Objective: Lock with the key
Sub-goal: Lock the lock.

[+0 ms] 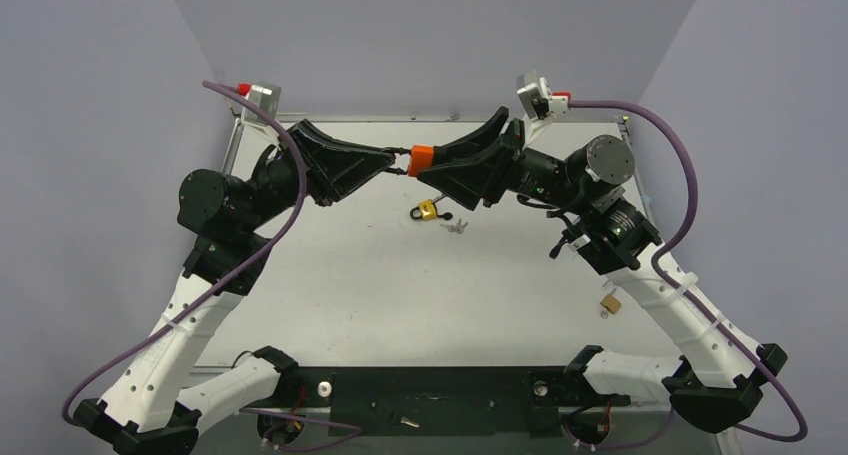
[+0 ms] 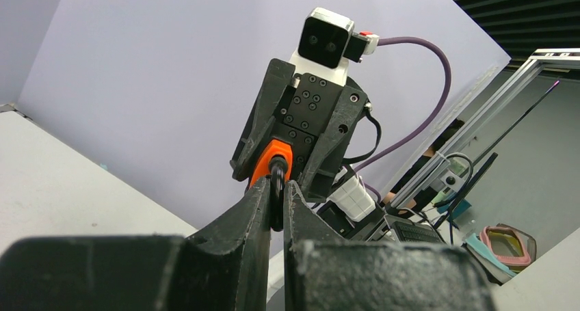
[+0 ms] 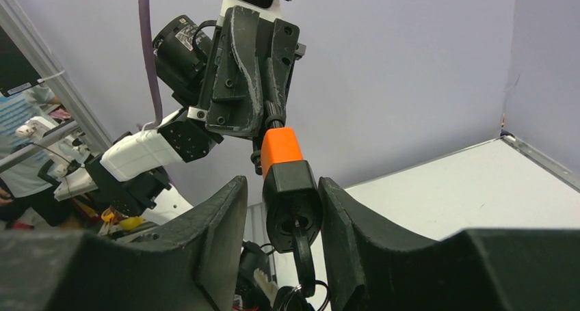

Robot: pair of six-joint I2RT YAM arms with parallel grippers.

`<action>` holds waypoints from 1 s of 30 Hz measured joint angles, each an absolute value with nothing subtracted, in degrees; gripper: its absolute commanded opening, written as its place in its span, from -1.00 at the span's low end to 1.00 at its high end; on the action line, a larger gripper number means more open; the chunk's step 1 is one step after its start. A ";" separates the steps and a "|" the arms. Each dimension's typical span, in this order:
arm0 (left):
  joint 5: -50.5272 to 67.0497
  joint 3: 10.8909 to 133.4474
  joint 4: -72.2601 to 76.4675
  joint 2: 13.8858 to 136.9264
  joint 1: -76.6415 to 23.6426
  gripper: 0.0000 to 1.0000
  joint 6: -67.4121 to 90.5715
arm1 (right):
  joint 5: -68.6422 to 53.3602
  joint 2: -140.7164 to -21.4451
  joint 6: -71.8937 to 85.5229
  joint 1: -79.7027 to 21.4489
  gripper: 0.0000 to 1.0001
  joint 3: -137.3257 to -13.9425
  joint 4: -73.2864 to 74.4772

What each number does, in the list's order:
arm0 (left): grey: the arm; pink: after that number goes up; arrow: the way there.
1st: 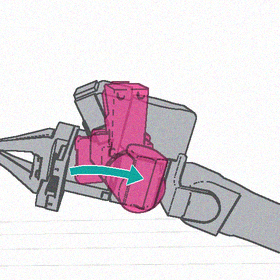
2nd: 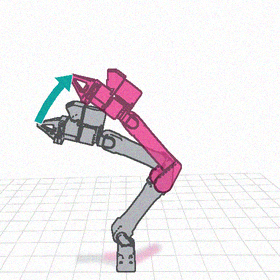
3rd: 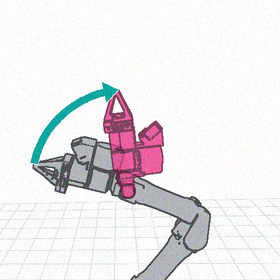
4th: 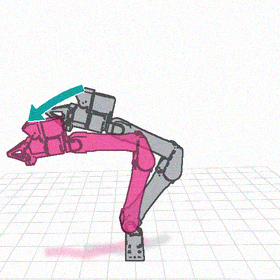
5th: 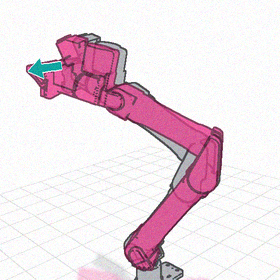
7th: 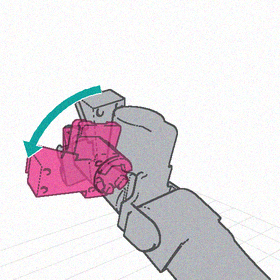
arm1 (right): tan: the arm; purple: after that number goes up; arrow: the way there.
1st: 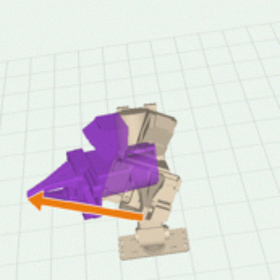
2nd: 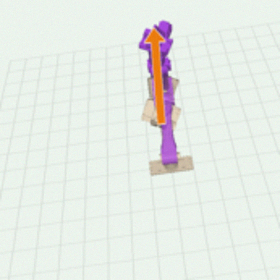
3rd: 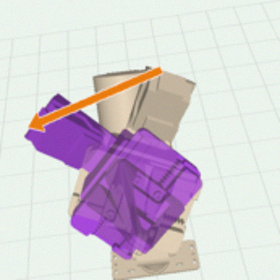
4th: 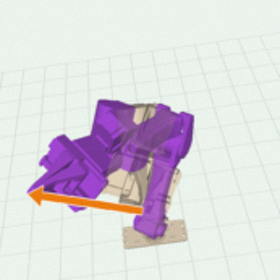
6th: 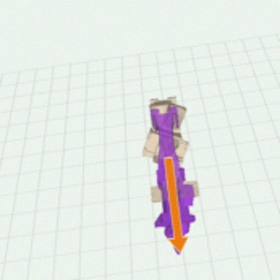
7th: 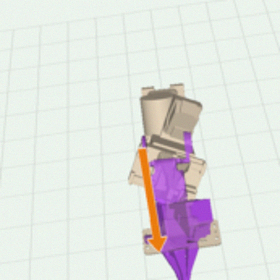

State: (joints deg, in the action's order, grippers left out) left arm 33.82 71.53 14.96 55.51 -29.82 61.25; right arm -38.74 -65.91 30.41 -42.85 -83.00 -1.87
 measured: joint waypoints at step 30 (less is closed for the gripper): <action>40.16 73.45 -2.76 55.27 -29.63 -0.54 46.11 | -38.15 -59.51 34.76 -42.85 -1.00 -74.46 -1.41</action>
State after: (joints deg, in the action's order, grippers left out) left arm 40.16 73.45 -2.76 55.27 -29.63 46.11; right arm -38.15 -59.51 34.76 -42.85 -74.46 -1.41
